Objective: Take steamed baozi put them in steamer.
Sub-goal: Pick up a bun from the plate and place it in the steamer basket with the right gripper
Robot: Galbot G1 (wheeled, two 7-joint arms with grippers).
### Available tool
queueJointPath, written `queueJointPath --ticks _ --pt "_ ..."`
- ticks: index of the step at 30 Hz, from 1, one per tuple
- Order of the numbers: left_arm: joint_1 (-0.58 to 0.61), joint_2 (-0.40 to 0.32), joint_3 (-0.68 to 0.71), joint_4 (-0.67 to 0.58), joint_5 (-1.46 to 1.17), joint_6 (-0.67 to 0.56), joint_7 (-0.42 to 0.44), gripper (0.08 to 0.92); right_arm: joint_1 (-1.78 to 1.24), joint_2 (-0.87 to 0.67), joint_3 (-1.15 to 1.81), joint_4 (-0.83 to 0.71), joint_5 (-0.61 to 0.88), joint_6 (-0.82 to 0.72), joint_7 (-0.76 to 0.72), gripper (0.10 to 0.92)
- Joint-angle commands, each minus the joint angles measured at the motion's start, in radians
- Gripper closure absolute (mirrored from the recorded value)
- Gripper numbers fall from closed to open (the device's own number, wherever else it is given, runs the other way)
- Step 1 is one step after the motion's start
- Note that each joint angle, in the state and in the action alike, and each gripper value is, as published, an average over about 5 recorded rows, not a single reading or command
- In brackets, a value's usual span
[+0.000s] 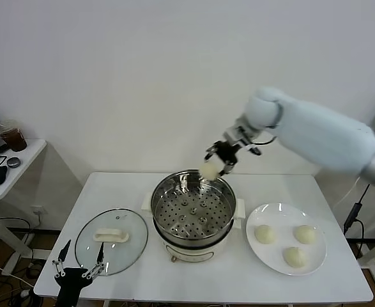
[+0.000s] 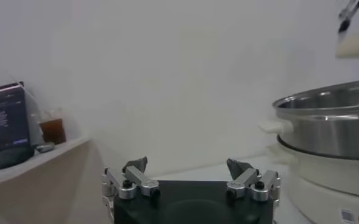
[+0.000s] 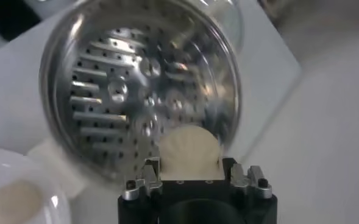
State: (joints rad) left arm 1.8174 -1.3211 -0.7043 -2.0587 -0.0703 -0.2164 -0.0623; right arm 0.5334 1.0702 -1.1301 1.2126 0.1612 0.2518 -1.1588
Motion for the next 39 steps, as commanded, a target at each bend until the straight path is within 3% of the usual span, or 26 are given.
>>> queueJointPath --ticks 1,12,26,29,36,39 --pt "0.002 0.002 -0.007 0.000 0.000 0.001 0.000 0.177 0.029 0.177 -0.113 -0.019 -0.043 0.189 0.002 0.424" --pt "-0.003 -0.005 -0.027 -0.002 -0.002 0.001 -0.001 0.177 -0.095 0.219 -0.056 -0.168 -0.421 0.367 0.097 0.423" --pt "-0.016 -0.007 -0.030 0.009 -0.003 0.001 -0.003 0.177 -0.147 0.238 0.005 -0.242 -0.554 0.437 0.147 0.415" --pt "-0.017 -0.006 -0.031 0.010 -0.003 0.000 -0.004 0.177 -0.156 0.246 0.006 -0.251 -0.562 0.446 0.153 0.386" --pt "-0.018 -0.010 -0.034 0.008 -0.003 0.000 -0.006 0.177 -0.167 0.253 0.008 -0.253 -0.561 0.460 0.168 0.222" --pt "-0.018 -0.012 -0.035 0.008 -0.002 0.000 -0.006 0.177 -0.154 0.239 0.006 -0.233 -0.530 0.456 0.168 0.205"
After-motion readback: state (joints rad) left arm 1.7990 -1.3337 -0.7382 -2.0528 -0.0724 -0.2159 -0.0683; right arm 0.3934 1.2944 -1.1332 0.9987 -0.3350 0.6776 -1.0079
